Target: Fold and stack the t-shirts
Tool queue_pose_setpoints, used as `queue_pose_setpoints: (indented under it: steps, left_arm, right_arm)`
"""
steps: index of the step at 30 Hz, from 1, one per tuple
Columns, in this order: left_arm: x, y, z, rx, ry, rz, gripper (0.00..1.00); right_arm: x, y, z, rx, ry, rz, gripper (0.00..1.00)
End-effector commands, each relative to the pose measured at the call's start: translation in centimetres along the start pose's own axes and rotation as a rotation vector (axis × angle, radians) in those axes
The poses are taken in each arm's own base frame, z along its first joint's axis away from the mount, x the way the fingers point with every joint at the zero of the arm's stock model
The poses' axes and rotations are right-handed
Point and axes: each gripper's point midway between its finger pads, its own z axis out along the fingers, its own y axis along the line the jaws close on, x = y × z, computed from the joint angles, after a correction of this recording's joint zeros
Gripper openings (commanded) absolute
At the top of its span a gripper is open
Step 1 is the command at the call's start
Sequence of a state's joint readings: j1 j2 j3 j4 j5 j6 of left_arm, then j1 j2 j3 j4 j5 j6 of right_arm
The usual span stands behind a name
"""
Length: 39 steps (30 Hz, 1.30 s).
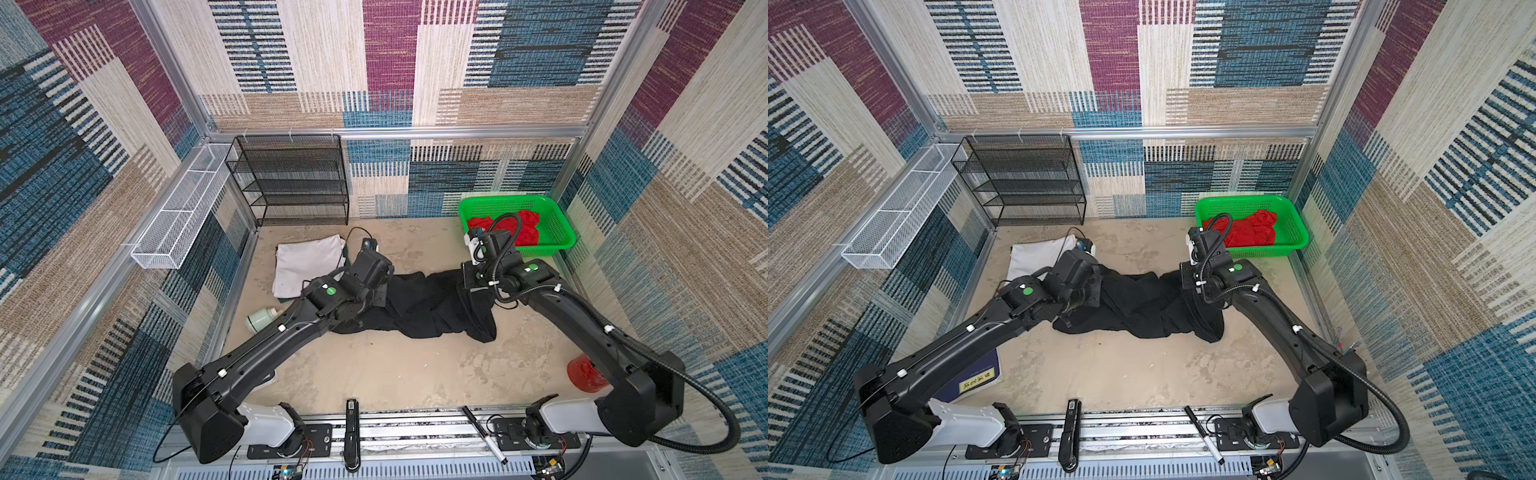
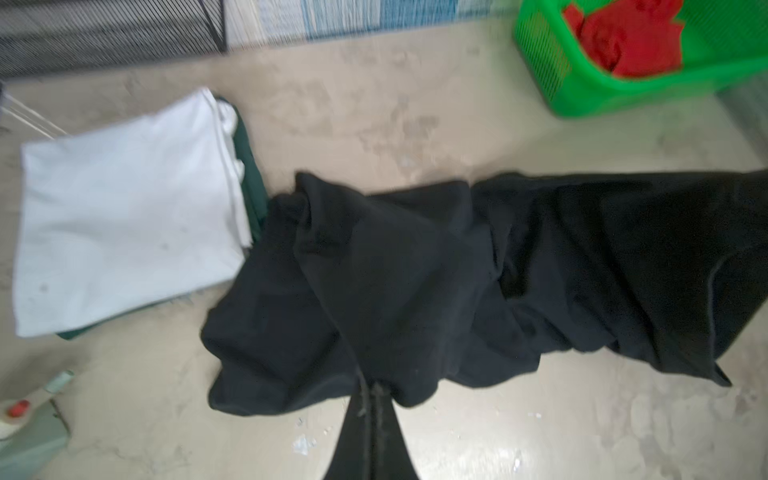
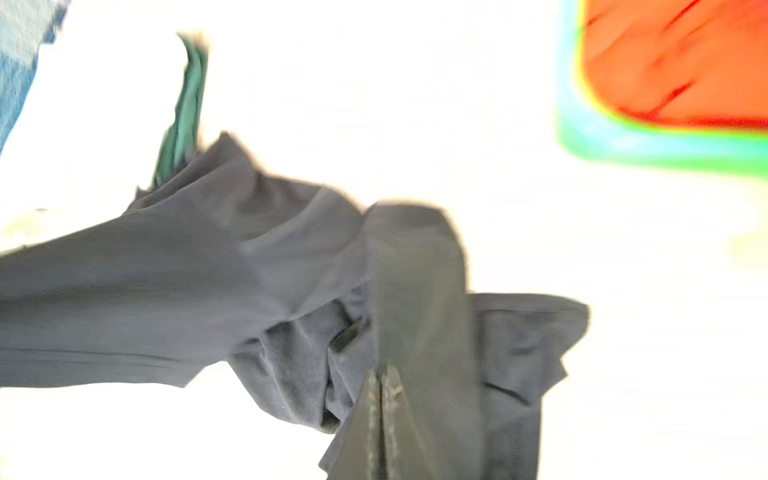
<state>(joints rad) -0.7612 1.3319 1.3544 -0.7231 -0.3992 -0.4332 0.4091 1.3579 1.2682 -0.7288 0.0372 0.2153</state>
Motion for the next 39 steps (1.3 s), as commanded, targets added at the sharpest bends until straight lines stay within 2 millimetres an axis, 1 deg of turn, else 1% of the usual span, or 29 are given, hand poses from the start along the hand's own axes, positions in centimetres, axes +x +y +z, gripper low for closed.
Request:
queue_pose_setpoints:
  steps: [1,3,5,7,9,11,12,13,14,16,17,18,20,21,24,26,28,30,31,33,34,35,36,37,38,39]
  left_arm:
    - [-4.1,3.2,-3.6,-0.078,-0.129,0.040,0.00]
    - [-6.2,4.8,-5.9,-0.099,-0.194,0.026,0.00]
    - [-7.7,6.2,-8.2,-0.122,-0.246,0.026,0.00]
    - [-8.7,7.2,-10.0,-0.144,-0.283,0.036,0.00]
    - [-9.1,7.8,-11.0,-0.156,-0.296,0.046,0.00]
    - [-8.8,8.0,-11.6,-0.149,-0.292,0.045,0.00]
    - [-8.4,8.1,-11.7,-0.147,-0.285,0.041,0.00]
    - [-7.8,8.3,-11.7,-0.147,-0.276,0.034,0.00]
    - [-7.0,8.6,-11.6,-0.151,-0.265,0.027,0.00]
    - [-5.3,9.4,-11.4,-0.170,-0.246,0.005,0.00]
    - [-4.4,9.9,-11.3,-0.181,-0.237,-0.007,0.00]
    - [-3.4,10.4,-11.0,-0.197,-0.224,-0.019,0.00]
    - [-1.7,11.0,-10.3,-0.222,-0.198,-0.042,0.00]
    - [-1.0,11.3,-9.8,-0.232,-0.186,-0.050,0.00]
    - [0.9,11.6,-8.1,-0.252,-0.151,-0.078,0.00]
    - [1.6,11.8,-6.9,-0.265,-0.136,-0.091,0.00]
    - [2.0,11.9,-5.8,-0.267,-0.124,-0.100,0.00]
    - [2.1,11.8,-4.6,-0.259,-0.105,-0.106,0.00]
    - [2.0,11.7,-4.2,-0.256,-0.099,-0.106,0.00]
    - [1.8,11.5,-3.6,-0.253,-0.090,-0.098,0.00]
    - [1.7,11.5,-3.3,-0.254,-0.085,-0.094,0.00]
    - [1.6,11.5,-3.0,-0.258,-0.081,-0.090,0.00]
    - [1.6,11.6,-2.7,-0.261,-0.077,-0.090,0.00]
    - [1.6,11.6,-2.4,-0.258,-0.072,-0.090,0.00]
    - [1.7,11.5,-2.1,-0.254,-0.066,-0.092,0.00]
    - [1.8,11.5,-1.8,-0.250,-0.060,-0.096,0.00]
  right_arm:
    - [0.2,-4.1,-3.1,0.208,0.025,-0.002,0.00]
    - [-1.4,-4.8,-5.0,0.210,-0.047,0.001,0.00]
    - [-3.1,-4.9,-6.9,0.181,-0.124,0.002,0.00]
    - [-4.5,-4.1,-8.5,0.098,-0.203,-0.029,0.00]
    - [-4.7,-2.6,-9.1,0.000,-0.228,-0.078,0.00]
    - [-3.1,-0.4,-8.6,-0.130,-0.173,-0.122,0.00]
    - [-1.7,0.4,-8.0,-0.191,-0.123,-0.130,0.00]
    - [0.1,1.5,-7.4,-0.268,-0.063,-0.139,0.00]
    - [1.9,2.1,-6.8,-0.319,-0.011,-0.134,0.00]
    - [5.6,2.1,-5.3,-0.354,0.074,-0.083,0.00]
    - [7.1,1.8,-4.5,-0.350,0.103,-0.053,0.00]
    - [8.0,1.9,-3.8,-0.358,0.127,-0.017,0.00]
    - [8.3,2.3,-2.6,-0.386,0.164,0.022,0.00]
    - [8.3,2.1,-1.6,-0.372,0.176,0.033,0.00]
    - [8.8,0.5,2.9,-0.289,0.247,0.040,0.00]
    - [9.2,0.2,6.1,-0.303,0.291,0.035,0.00]
    - [9.4,0.3,9.2,-0.343,0.323,0.027,0.00]
    - [9.6,-0.1,11.7,-0.341,0.354,0.012,0.00]
    - [9.5,-0.5,12.9,-0.321,0.364,0.010,0.00]
    - [9.0,-1.5,14.0,-0.261,0.363,0.004,0.00]
    - [8.5,-1.8,14.1,-0.239,0.348,0.001,0.03]
    - [8.0,-2.2,14.1,-0.213,0.329,0.000,0.26]
    - [7.6,-2.5,13.8,-0.195,0.314,-0.002,0.43]
    - [7.1,-2.7,13.3,-0.178,0.294,-0.010,0.57]
    - [6.6,-3.0,12.7,-0.155,0.274,-0.016,0.66]
    - [6.2,-3.4,12.1,-0.128,0.256,-0.021,0.69]
